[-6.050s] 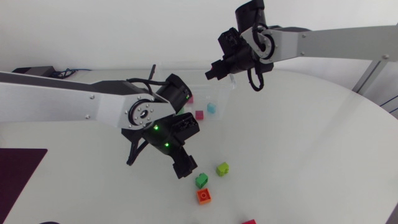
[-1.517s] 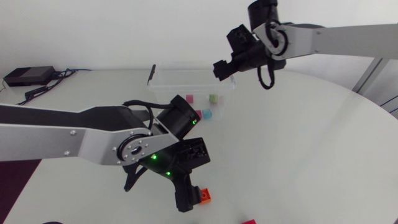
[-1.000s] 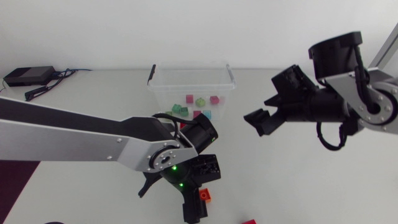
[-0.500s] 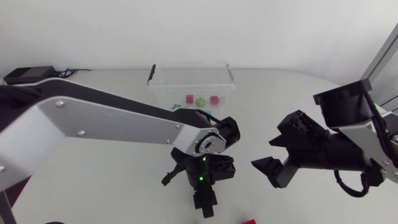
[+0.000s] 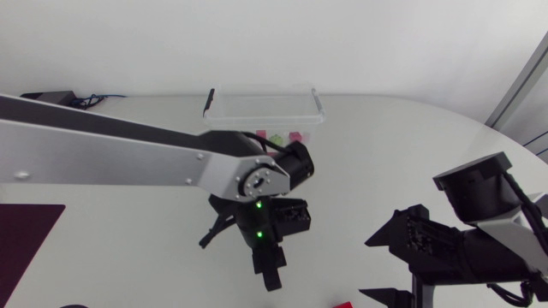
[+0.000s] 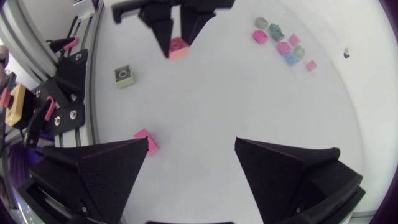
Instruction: Pick up the duplo bricks and place them in the container
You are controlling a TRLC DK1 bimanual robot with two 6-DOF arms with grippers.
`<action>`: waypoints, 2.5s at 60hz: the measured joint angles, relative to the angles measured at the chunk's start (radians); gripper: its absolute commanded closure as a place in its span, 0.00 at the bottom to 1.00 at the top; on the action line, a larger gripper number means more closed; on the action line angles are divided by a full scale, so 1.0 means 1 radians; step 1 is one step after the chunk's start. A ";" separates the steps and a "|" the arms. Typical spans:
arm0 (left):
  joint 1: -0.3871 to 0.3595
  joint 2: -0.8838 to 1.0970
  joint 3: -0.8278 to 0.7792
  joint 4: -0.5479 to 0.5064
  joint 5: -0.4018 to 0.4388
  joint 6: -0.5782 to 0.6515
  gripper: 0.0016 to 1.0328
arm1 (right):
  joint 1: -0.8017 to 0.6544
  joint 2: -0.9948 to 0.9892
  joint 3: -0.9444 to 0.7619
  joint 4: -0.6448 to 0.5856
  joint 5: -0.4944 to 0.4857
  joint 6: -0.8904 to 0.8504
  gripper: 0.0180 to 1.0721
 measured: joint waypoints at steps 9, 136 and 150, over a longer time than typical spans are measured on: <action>0.060 -0.134 0.013 -0.004 0.000 0.000 0.77 | 0.050 0.024 -0.014 -0.010 -0.004 -0.075 0.05; 0.192 -0.356 -0.307 0.190 0.027 0.212 0.05 | -0.168 0.633 0.550 0.438 -0.015 0.132 0.74; 0.125 -0.364 -0.359 0.190 0.040 0.215 0.05 | -0.168 0.780 0.708 0.477 -0.002 0.191 0.74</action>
